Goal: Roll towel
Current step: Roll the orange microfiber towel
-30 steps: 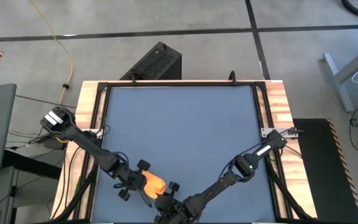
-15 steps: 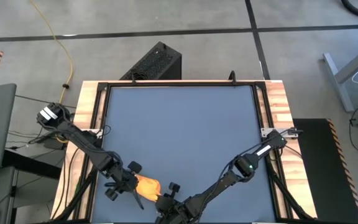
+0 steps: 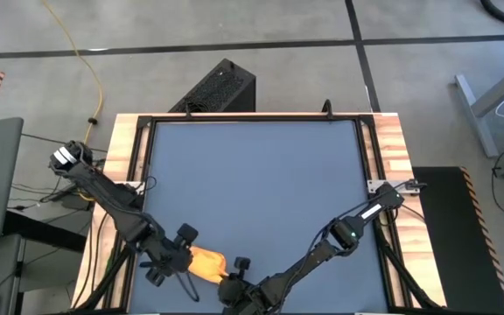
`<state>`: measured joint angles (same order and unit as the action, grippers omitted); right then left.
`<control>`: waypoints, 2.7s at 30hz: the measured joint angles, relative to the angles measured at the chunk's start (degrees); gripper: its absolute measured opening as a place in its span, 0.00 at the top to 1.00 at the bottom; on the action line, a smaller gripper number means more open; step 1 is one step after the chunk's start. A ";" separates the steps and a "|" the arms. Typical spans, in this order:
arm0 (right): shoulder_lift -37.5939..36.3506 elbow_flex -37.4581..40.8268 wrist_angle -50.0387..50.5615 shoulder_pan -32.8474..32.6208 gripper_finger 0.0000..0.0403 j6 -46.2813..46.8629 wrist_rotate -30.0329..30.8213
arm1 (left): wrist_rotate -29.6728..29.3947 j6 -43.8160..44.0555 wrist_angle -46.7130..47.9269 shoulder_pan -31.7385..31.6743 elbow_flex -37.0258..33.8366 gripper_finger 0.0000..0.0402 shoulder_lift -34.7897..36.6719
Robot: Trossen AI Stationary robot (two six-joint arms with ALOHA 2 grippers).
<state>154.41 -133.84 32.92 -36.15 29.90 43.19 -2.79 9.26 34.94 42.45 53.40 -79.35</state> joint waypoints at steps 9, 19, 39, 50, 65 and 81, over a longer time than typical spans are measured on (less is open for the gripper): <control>0.04 0.04 -0.97 0.34 0.87 -3.44 0.23 | -5.21 -8.16 -19.88 2.93 -2.13 0.52 -4.99; 0.04 0.04 -1.19 0.36 0.87 -3.60 0.25 | -5.60 -11.54 -18.43 0.49 -2.14 0.52 -12.15; 0.20 0.09 -6.65 0.92 0.87 -12.41 0.25 | -5.14 -0.97 -12.06 -2.77 -2.13 0.76 -14.60; 0.24 0.09 -13.15 1.10 0.87 -33.86 16.91 | -11.87 -4.68 -1.43 -2.89 -0.46 0.99 -9.70; 0.24 0.09 -27.20 5.89 0.88 -59.53 23.51 | -26.00 0.03 0.72 -0.04 -7.66 1.00 1.41; 0.50 0.07 -19.11 4.83 0.85 -25.24 5.10 | -26.19 13.96 -2.53 10.53 -9.71 1.00 -0.07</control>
<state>154.91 -133.77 13.81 -31.33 4.67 48.29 -28.98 23.22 32.41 52.98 43.69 -79.42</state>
